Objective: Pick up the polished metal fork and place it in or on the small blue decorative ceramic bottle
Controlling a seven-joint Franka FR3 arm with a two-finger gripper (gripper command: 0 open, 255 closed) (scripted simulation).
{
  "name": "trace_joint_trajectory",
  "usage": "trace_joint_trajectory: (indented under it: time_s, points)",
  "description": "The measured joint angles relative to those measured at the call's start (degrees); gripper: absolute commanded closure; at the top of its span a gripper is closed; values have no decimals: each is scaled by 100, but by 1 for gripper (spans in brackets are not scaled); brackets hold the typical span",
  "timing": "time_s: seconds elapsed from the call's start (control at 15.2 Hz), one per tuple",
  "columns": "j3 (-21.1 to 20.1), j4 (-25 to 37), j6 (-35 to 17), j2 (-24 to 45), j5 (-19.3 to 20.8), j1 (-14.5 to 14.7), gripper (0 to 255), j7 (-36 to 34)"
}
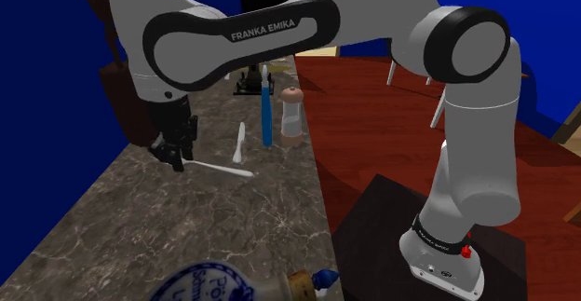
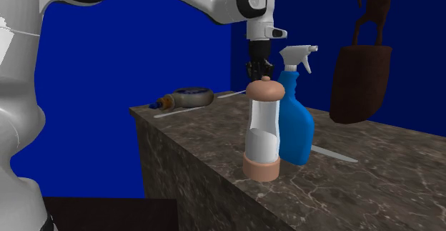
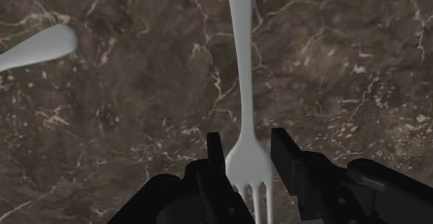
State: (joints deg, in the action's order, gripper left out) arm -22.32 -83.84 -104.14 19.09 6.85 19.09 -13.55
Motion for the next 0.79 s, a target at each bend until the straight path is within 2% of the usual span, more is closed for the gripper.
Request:
trace_joint_trajectory:
  time_s: [0.79]
  points:
    - [-21, 1129, 993, 139, 43, 119, 255, -4]
